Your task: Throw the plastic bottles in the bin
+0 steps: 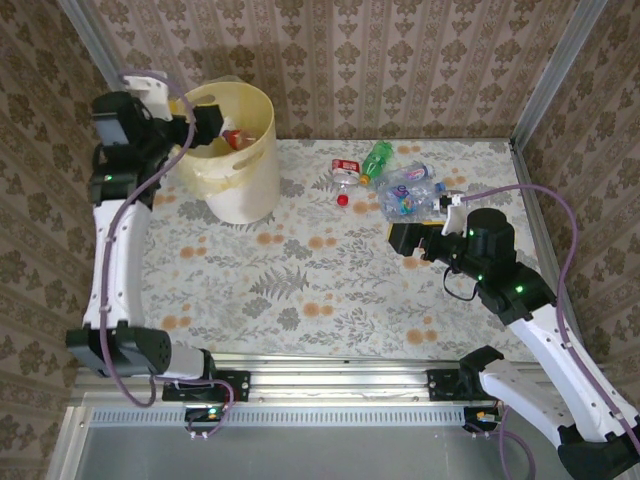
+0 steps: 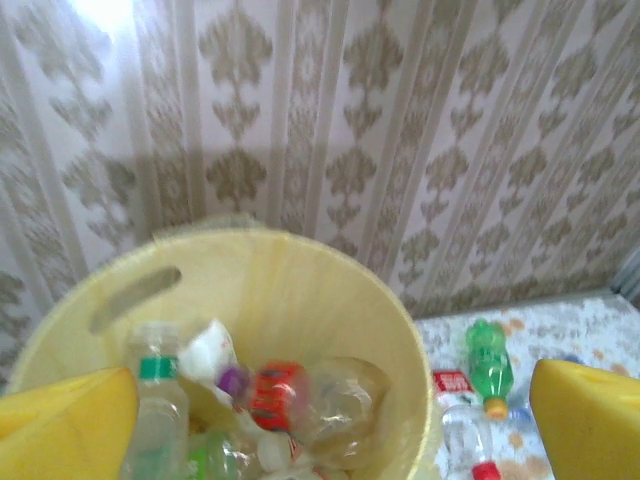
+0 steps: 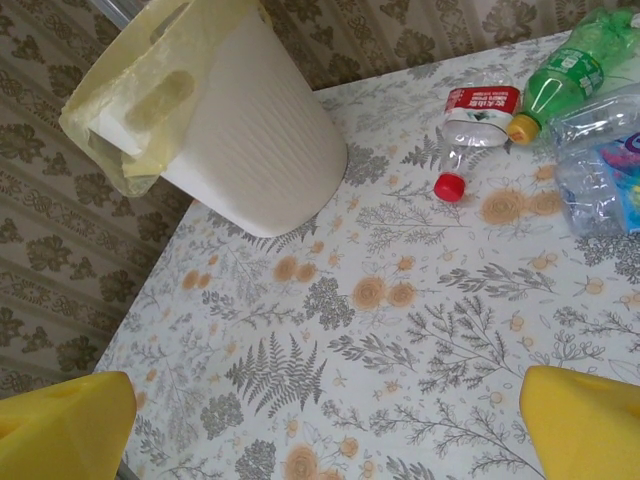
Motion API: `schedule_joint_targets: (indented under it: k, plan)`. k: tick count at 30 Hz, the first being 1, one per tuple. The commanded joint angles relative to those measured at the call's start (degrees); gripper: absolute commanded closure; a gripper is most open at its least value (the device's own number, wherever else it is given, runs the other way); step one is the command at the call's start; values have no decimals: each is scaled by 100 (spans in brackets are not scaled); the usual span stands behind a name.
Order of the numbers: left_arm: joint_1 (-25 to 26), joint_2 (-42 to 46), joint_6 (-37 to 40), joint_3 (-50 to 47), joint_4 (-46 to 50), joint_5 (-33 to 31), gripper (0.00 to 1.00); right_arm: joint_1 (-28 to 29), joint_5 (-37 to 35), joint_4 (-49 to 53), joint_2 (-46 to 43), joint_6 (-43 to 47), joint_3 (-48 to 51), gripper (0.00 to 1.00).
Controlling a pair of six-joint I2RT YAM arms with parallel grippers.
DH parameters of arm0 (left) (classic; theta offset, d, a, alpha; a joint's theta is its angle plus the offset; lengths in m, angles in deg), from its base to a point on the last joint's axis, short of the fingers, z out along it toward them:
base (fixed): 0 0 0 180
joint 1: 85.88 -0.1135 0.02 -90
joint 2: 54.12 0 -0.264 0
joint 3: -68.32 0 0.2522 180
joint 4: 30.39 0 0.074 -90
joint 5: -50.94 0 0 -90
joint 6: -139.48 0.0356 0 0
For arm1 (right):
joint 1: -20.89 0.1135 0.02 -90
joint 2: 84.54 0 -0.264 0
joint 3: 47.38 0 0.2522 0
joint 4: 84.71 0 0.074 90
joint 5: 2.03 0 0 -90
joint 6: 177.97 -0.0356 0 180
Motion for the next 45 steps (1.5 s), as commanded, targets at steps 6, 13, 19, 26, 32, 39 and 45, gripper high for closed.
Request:
schedule_joint_targets:
  k: [6, 13, 19, 26, 32, 39, 45]
  plan:
    - [7, 1392, -310, 381, 240, 89, 0, -216, 13, 312, 188, -106, 57, 0]
    - [84, 2157, -1056, -231, -341, 863, 0, -838, 423, 477, 653, -404, 114, 0]
    - [181, 2479, -1071, -418, -237, 962, 0, -1309, 316, 744, 1009, -249, 76, 0]
    - [199, 2913, -982, -629, -135, 1058, 0, -1616, -95, 1047, 1302, -50, -11, 0]
    - [197, 3178, -1043, -652, 37, 1110, 0, -1827, -378, 1232, 1518, 132, -174, 0]
    - [200, 3456, -953, -868, 243, 1106, 0, -2402, -384, 1081, 2046, -157, -339, 0]
    - [201, 3584, -757, -965, 518, 1064, 0, -3101, -168, 566, 2554, -586, -402, 0]
